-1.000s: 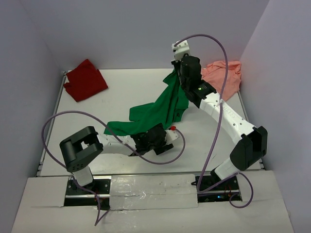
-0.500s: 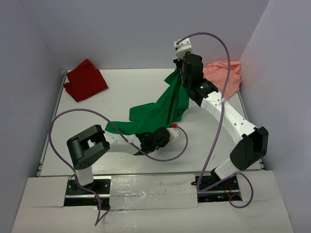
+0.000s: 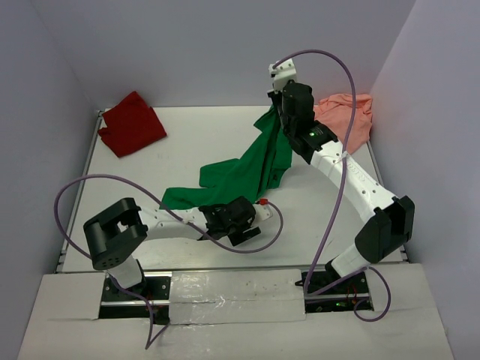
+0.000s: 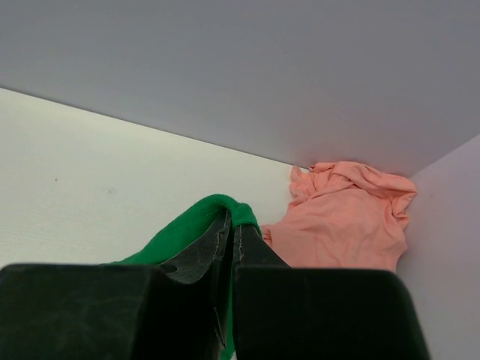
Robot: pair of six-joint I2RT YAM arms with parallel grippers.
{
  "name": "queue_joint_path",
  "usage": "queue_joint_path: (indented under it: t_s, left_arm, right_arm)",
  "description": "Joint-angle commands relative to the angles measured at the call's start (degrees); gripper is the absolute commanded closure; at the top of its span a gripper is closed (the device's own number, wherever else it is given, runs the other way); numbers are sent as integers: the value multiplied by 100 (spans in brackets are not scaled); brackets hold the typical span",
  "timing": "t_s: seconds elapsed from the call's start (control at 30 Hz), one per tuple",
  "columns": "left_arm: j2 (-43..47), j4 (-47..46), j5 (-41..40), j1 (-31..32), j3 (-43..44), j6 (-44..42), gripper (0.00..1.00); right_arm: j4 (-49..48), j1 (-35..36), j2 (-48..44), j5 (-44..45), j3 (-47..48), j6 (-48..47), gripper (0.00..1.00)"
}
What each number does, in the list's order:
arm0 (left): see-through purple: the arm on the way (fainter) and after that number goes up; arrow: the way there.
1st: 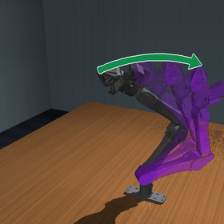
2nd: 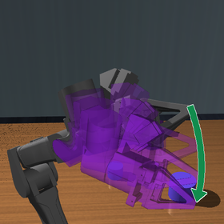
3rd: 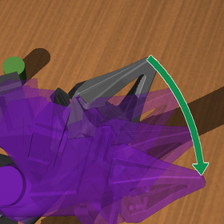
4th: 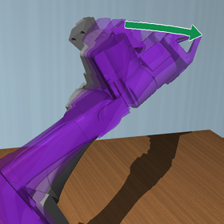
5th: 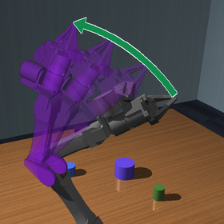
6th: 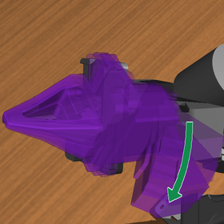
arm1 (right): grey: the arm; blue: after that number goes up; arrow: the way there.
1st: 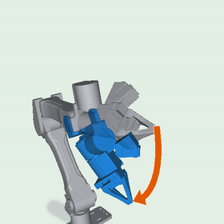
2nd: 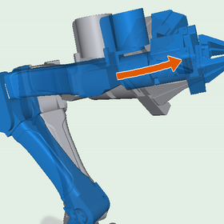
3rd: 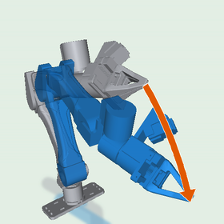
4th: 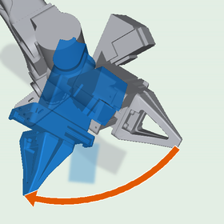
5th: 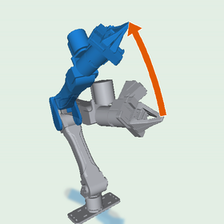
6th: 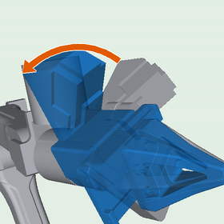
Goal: Fold and stack the t-shirts
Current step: Flatten out the tshirt
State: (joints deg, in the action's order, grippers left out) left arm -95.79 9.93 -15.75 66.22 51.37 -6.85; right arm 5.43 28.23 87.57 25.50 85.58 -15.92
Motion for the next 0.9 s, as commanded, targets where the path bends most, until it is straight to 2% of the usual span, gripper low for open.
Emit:
queue_joint_path:
  t_s: [0.0, 0.37, 0.47, 0.6, 0.63, 0.7, 0.8, 0.87]
  left_arm:
    - [227, 220, 248, 41, -136, -80, 14]
    - [-229, -553, -33, 49, -348, -202, 17]
    - [-440, -642, 36, 49, -286, -194, 22]
    - [-572, -606, 160, 49, -172, -194, 46]
    - [-564, -607, 186, 49, -163, -194, 60]
    - [-581, -589, 221, 49, -137, -194, 75]
    - [-652, -466, 265, 49, -84, -159, 91]
    - [-643, -379, 327, 49, -75, -141, 95]
  right_arm:
    - [-77, -28, -258, -1, 222, 28, 100]
    - [90, -28, -337, -18, 398, -25, 100]
    - [72, -37, -363, 8, 363, -69, 100]
    - [-7, -45, -416, 52, 266, -165, 100]
    - [-7, -54, -451, 61, 249, -174, 100]
    - [-16, -54, -478, 61, 222, -183, 100]
    - [-16, -116, -486, 43, 222, -183, 100]
    - [-16, -160, -486, 43, 240, -183, 100]
